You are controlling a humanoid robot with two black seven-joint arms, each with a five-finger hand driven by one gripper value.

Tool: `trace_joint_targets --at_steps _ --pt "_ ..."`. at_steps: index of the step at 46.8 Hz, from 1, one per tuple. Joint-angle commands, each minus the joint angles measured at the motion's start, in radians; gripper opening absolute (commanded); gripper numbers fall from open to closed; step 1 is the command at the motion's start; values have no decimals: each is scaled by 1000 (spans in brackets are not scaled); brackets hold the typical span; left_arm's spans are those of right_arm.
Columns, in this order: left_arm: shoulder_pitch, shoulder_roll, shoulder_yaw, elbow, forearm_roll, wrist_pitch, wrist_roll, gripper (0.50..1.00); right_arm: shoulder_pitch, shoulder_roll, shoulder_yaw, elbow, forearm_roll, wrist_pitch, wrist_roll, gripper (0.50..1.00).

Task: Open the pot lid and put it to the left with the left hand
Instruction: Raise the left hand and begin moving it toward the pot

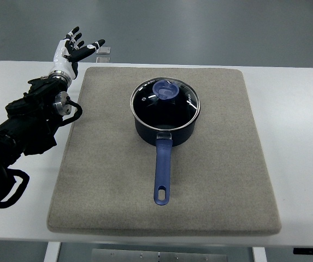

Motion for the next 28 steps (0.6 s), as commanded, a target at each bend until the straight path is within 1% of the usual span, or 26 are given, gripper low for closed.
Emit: trace_joint_targets --at_steps 1,19,28 --pt "0 14 3 0 2 0 0 986 0 0 0 0 0 0 0 917" --pt "3 43 5 32 13 0 -2 977 0 0 0 0 0 0 0 917" --pt "-3 40 5 21 96 -2 -2 977 0 0 0 0 0 0 0 917"
